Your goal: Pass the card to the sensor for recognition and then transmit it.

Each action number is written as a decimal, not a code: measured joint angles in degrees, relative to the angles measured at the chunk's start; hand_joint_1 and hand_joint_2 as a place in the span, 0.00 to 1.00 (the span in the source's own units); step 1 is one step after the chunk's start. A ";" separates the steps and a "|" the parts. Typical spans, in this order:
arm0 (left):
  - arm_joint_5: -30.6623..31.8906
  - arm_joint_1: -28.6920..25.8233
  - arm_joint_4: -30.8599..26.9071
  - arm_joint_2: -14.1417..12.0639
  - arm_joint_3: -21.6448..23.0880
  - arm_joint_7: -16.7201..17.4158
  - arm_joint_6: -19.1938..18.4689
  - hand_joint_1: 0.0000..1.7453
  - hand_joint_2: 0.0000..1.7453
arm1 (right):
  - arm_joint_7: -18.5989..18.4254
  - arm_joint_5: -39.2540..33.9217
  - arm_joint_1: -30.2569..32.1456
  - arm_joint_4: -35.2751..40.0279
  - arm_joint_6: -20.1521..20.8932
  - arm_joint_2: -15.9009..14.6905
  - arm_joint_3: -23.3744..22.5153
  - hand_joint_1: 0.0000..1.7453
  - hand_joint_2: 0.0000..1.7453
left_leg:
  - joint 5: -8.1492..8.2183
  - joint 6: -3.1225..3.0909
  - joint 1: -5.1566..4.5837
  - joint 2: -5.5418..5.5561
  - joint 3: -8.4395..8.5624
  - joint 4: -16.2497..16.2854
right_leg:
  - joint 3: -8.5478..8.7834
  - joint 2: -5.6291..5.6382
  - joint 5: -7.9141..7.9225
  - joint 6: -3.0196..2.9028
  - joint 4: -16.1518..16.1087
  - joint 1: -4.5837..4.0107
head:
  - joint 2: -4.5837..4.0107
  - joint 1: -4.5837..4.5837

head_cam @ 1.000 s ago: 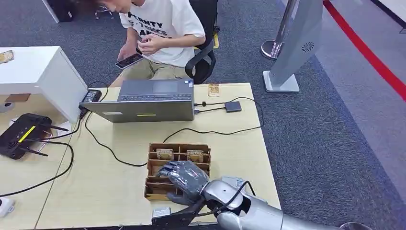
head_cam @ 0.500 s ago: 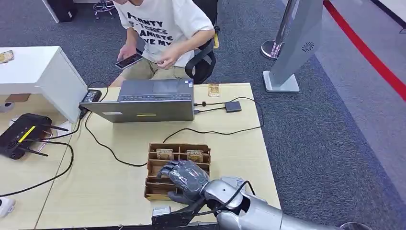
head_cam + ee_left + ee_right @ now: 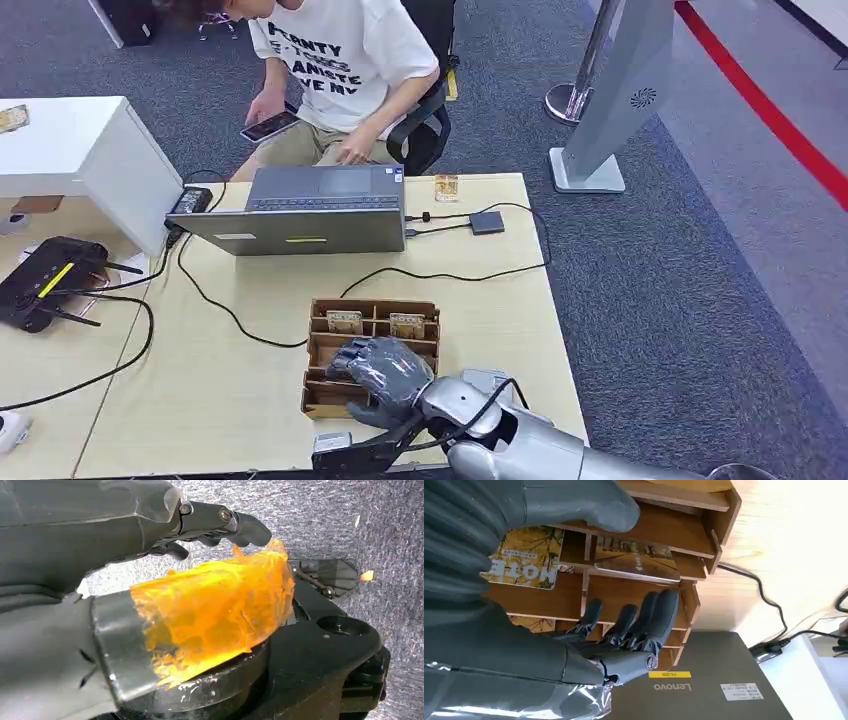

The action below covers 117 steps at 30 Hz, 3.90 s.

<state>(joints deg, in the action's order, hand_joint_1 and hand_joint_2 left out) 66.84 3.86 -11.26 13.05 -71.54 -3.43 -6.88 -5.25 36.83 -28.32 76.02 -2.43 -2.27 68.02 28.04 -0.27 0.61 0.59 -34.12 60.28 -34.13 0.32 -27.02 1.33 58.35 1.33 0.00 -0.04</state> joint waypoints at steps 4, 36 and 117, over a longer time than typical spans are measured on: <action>0.00 0.00 0.00 0.07 0.00 -0.04 0.02 0.00 0.00 | 0.00 0.02 0.00 -0.33 0.07 0.18 0.02 0.42 1.00 | 0.00 0.00 0.00 0.00 0.00 0.00 | 0.00 0.00 0.00 0.00 0.00 0.00 | 0.00 -0.02; -0.61 0.00 0.00 0.39 -0.26 -0.28 -0.20 0.00 0.00 | -0.70 2.58 -0.38 -1.99 -0.02 0.61 0.83 0.81 1.00 | 0.00 0.00 0.00 0.00 0.00 0.00 | 0.00 -0.01 0.00 0.00 0.00 0.00 | 0.00 -0.02; 11.85 1.32 0.00 -2.03 8.66 0.09 7.30 0.00 0.00 | 1.18 31.43 -2.96 -1.53 -30.32 9.55 -30.01 1.00 1.00 | -0.12 0.08 0.01 0.00 0.00 0.00 | -0.02 0.00 0.06 -0.06 0.06 0.00 | 0.00 -0.02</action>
<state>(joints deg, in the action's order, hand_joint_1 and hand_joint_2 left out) 78.69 5.18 -11.26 11.02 -62.88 -3.35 0.42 -4.07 68.26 -31.28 74.49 -32.74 7.28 38.01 27.91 -0.19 0.62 0.60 -34.12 60.28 -34.15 0.33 -26.96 1.27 58.41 1.33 0.00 -0.07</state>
